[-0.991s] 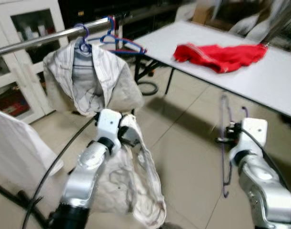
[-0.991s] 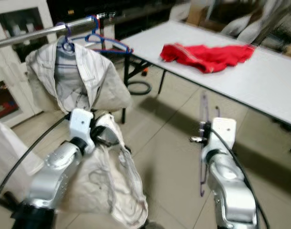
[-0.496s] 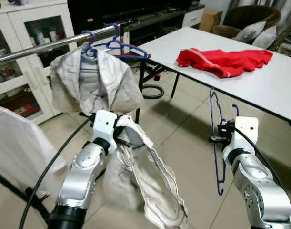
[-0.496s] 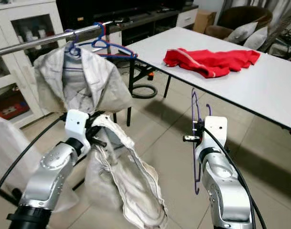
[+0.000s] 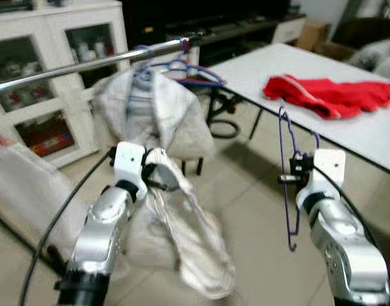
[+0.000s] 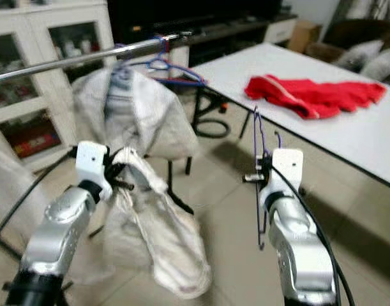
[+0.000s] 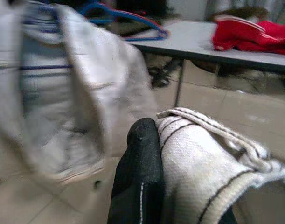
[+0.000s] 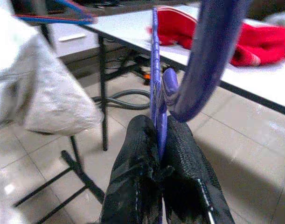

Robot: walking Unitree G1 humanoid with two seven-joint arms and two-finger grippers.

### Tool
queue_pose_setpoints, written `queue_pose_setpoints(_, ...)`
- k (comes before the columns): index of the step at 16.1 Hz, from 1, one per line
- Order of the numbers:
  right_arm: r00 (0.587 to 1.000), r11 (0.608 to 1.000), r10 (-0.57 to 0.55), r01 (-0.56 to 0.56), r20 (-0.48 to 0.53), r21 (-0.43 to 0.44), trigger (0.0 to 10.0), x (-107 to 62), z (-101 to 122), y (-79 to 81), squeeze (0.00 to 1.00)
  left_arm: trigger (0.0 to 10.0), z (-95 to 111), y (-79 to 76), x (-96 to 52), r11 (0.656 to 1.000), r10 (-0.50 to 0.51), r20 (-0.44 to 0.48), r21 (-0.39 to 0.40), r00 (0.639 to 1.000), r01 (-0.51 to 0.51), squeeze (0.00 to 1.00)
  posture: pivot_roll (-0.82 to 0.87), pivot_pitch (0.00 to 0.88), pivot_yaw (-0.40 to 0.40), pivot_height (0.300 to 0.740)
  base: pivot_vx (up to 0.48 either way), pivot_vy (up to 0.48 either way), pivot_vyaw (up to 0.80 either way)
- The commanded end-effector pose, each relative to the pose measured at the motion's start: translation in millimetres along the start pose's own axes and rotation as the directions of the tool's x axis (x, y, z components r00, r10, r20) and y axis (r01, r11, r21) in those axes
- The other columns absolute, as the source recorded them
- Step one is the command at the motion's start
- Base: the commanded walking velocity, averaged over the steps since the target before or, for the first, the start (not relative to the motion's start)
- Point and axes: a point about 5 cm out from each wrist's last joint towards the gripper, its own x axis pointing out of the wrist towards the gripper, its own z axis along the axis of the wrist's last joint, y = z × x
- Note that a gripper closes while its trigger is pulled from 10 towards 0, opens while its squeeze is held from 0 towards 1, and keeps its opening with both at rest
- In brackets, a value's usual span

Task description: Hang hanger

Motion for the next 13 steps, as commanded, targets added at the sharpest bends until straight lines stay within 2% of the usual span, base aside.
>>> queue_pose_setpoints(1,1.000,1.000,-0.017,0.016,0.007,0.006,10.0,-0.8,1.6,-3.4,0.00,10.0,14.4,-7.7,5.0,0.999,-0.038,0.063,0.010,0.997,0.038,0.00,0.01,0.000,-0.018,0.740,0.345,0.000,-0.80)
queue_pose_setpoints(3,1.000,1.000,-0.016,0.016,0.006,0.013,10.0,-1.2,1.2,-3.3,0.00,10.0,14.1,-8.1,5.4,0.999,-0.043,0.062,0.011,0.997,0.042,0.00,0.01,0.000,-0.017,0.740,0.343,0.000,-0.80)
queue_pose_setpoints(7,1.000,1.000,-0.023,0.023,0.011,0.015,10.0,-2.4,2.2,-5.0,0.00,10.0,14.9,-11.2,7.1,0.998,-0.060,0.066,0.014,0.996,0.060,0.00,0.01,0.000,-0.015,0.740,0.343,0.000,0.00)
queue_pose_setpoints(12,0.999,0.999,-0.028,0.028,0.015,0.020,10.0,-3.9,2.2,-4.5,0.00,10.0,14.0,-14.3,7.0,0.996,-0.090,0.062,0.020,0.994,0.089,0.00,0.01,0.000,-0.009,0.740,0.337,0.000,-0.80)
queue_pose_setpoints(13,0.999,0.999,-0.030,0.029,0.017,0.021,10.0,-4.1,2.5,-4.3,0.00,10.0,15.2,-14.0,7.8,0.996,-0.091,0.064,0.022,0.994,0.090,0.00,0.01,0.000,-0.005,0.740,0.330,0.000,0.00)
